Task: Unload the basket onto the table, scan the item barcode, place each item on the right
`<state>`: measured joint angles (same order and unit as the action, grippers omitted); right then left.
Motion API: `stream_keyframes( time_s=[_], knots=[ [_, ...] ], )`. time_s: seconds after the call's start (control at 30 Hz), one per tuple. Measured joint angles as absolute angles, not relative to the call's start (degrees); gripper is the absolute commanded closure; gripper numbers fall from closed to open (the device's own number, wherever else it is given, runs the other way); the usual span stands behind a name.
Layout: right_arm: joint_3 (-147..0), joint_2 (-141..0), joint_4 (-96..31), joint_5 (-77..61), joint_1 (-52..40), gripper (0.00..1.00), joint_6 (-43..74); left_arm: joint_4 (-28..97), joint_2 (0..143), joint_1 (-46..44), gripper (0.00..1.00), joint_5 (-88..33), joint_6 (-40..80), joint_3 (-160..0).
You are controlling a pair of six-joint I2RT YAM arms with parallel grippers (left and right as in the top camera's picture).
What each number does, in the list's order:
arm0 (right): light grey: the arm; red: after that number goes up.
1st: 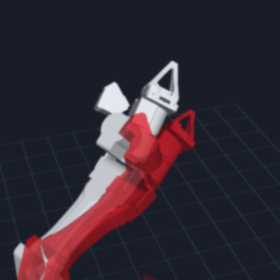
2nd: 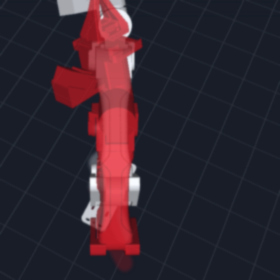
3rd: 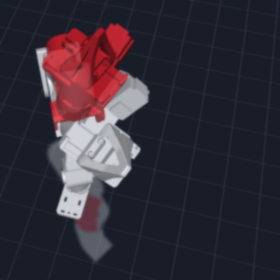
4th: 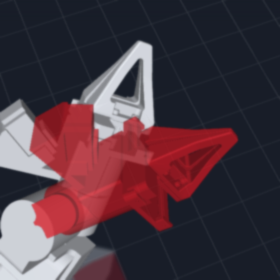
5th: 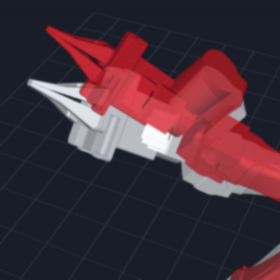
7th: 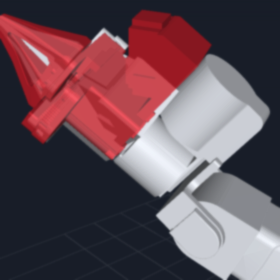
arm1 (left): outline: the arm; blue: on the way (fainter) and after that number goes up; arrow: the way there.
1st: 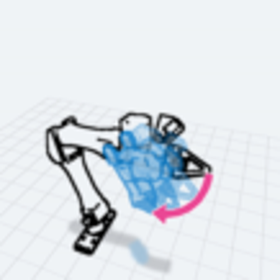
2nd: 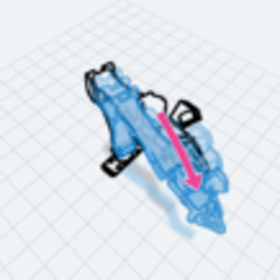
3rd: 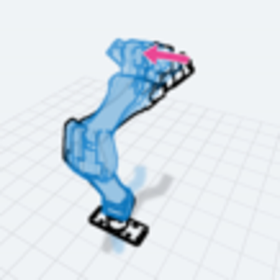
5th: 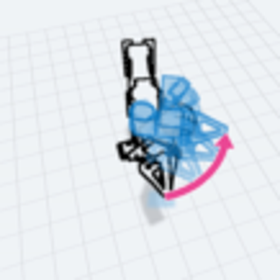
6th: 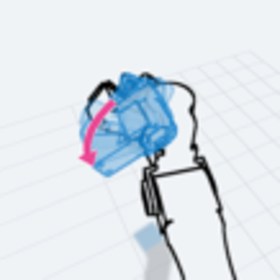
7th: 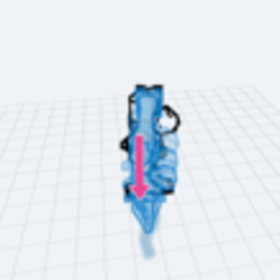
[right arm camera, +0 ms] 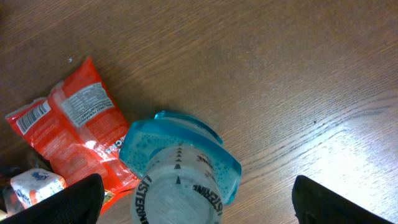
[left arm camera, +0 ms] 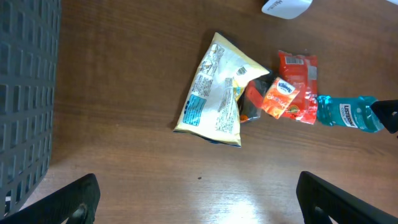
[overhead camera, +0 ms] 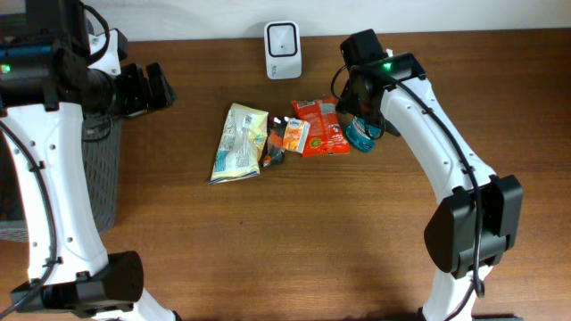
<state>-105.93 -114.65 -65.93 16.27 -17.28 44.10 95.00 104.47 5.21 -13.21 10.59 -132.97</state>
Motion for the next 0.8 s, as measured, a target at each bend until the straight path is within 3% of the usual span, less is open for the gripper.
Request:
stream_keyframes(
  time_s=[0.03,0.1,0.17,0.37,0.47,0.8],
  knots=[
    [-105.95,-114.65,-65.87,16.27,-17.28,0.11,43.35,95.0,104.47,5.21,0.01,-13.21,10.59,-132.97],
    [-105.95,-114.65,-65.87,16.29,-17.28,0.38,42.5,95.0,104.47,5.21,0.01,-13.21,10.59,-132.97],
    [-105.95,-114.65,-65.89,16.32,-17.28,0.48,41.91,94.98,104.47,5.21,0.01,-13.21,10.59,-132.97],
    [-105.95,-114.65,-65.82,16.23,-17.28,0.49,41.91,94.98,104.47,5.21,0.01,-13.21,10.59,-132.97],
    [-105.95,-114.65,-65.67,16.21,-17.28,0.57,41.87,95.0,104.47,5.21,0.01,-13.21,10.59,-132.97],
    [-105.95,-114.65,-63.09,16.71,-17.28,0.57,41.8,95.0,104.47,5.21,0.01,-13.21,10.59,-132.97]
  ],
)
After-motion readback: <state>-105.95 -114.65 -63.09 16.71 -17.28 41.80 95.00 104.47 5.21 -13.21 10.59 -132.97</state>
